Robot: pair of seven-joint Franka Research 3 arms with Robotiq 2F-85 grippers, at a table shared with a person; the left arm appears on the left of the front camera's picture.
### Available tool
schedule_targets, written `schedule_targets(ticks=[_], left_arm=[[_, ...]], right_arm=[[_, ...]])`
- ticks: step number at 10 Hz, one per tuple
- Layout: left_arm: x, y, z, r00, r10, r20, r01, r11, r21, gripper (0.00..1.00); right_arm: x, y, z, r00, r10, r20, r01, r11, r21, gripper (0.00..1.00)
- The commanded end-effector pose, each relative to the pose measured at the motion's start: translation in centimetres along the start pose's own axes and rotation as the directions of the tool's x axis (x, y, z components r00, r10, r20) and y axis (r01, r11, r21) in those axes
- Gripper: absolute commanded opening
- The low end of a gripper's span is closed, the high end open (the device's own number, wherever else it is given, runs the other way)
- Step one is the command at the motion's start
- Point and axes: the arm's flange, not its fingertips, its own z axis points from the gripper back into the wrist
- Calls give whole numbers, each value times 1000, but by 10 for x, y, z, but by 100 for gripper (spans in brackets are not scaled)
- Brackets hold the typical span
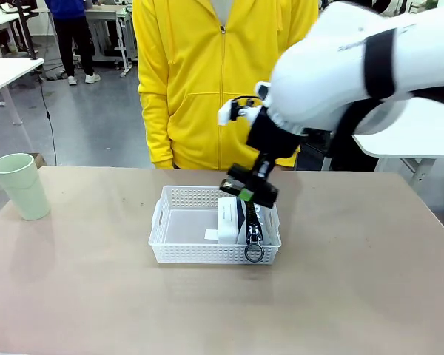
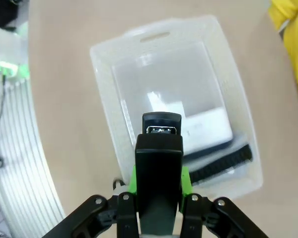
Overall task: Efficiently arrange items inside the basket to fit them all.
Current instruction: Pick up the Stapler and place it inside the Organizing basket.
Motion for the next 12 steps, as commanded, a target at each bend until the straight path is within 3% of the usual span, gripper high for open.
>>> schedule_targets(ticks=[1, 2, 3, 5, 8, 12], left_arm=[[2, -2, -1, 1000, -15, 12, 15, 1000, -25, 100], [2, -2, -1, 1000, -15, 12, 15, 1000, -25, 100], [2, -2, -1, 1000, -15, 12, 15, 1000, -25, 100], [2, -2, -1, 1000, -15, 12, 15, 1000, -25, 100], [2, -2, -1, 1000, -15, 12, 15, 1000, -25, 100], [2, -2, -1, 1000, -15, 12, 15, 1000, -25, 100]], right_arm=[[48, -21, -28, 996, -87, -10, 88, 996, 26, 37], [61, -27, -42, 994, -94, -57, 95, 995, 24, 37], [70, -26, -53, 997, -15, -77, 13, 1000, -15, 37], [95, -25, -84, 989, 95, -113, -93, 995, 20, 37], [110, -27, -121, 977, 137, -166, -132, 990, 40, 37], [105, -36, -165, 961, 158, -229, -135, 985, 110, 37]])
